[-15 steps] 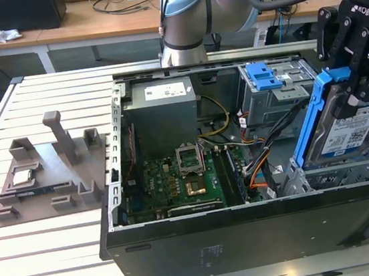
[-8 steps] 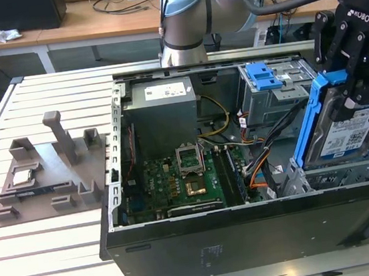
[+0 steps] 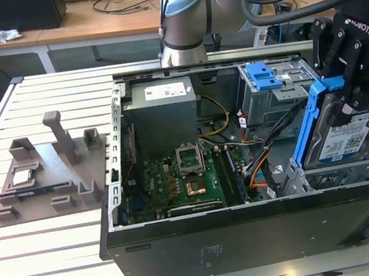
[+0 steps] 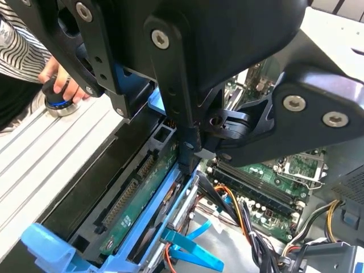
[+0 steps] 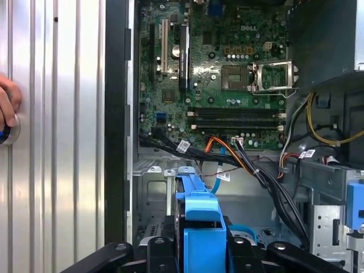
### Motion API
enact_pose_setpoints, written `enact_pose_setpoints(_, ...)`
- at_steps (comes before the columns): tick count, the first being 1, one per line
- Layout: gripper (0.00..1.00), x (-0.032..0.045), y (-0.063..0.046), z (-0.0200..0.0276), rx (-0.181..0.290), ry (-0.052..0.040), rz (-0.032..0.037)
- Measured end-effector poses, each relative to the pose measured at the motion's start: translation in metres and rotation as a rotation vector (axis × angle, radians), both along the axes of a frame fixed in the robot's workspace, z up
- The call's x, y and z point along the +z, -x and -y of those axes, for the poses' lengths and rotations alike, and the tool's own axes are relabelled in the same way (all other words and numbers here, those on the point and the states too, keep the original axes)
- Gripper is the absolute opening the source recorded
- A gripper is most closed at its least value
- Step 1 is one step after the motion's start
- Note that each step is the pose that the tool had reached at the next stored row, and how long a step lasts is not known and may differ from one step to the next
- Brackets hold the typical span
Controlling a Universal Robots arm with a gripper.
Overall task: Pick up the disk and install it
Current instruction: 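Insert the disk into the insertion slot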
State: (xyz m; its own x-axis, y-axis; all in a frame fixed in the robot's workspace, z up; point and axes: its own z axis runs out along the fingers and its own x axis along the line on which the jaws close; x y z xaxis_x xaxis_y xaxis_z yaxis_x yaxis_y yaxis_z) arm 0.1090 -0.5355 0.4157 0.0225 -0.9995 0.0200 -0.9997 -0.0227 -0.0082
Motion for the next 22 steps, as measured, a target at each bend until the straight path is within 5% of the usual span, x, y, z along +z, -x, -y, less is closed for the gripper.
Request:
enact_pose_setpoints(7,0.37,-0.0189,0.0,0.0,0.0,0.0002,-0.0042)
enact_pose_setpoints(22,0.44,-0.0224,0.0,0.0,0.0,0.0,-0.0042)
